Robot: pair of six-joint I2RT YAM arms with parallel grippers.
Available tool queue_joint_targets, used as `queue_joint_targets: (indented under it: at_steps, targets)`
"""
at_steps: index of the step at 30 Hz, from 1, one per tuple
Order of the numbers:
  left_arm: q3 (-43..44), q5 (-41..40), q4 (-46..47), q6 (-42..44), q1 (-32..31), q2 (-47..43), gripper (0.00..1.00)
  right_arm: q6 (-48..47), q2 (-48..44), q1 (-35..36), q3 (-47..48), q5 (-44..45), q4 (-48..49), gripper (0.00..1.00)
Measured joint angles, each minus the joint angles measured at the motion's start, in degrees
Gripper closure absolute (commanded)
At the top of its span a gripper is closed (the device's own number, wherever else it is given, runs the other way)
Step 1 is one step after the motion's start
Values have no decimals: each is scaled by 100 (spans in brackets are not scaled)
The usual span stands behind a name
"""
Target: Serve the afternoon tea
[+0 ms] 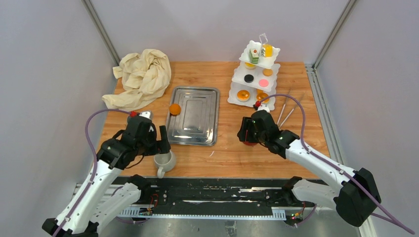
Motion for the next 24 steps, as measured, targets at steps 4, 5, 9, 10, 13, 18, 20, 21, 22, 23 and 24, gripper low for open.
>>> queue_joint_targets:
  at_steps: [4, 5, 9, 10, 13, 18, 20, 21, 22, 23, 24]
  targets:
    - [-22, -66, -468, -413, -651, -59, 2, -9, -22, 0, 4, 221, -57, 41]
    - [-55, -83, -555, -509, -866, -24, 2, -17, -22, 0, 11, 258, -83, 41]
    - [-210, -210, -901, -935, -1790, 249, 3, -44, -22, 0, 85, 380, -166, 41]
    - [-249, -240, -946, -1040, -1971, 321, 4, -48, -22, 0, 94, 409, -173, 41]
    - [-422, -334, -994, -1342, -2308, 494, 6, -48, -20, 0, 96, 444, -205, 41]
    - [-809, -544, -1071, -1716, -2433, 542, 13, -57, -20, 0, 96, 549, -273, 41]
    - [-892, -634, -1073, -1786, -2437, 544, 17, -83, -20, 0, 96, 584, -273, 42]
    - [-929, -654, -1051, -1792, -2439, 546, 18, -101, -20, 0, 96, 601, -273, 42]
    - [-955, -656, -1027, -1792, -2441, 551, 21, -122, -15, 0, 98, 616, -278, 42]
    - [-997, -649, -981, -1788, -2444, 557, 23, -155, -4, 0, 109, 636, -291, 42]
    - [-1036, -634, -933, -1770, -2448, 570, 26, -181, 13, 0, 127, 660, -308, 42]
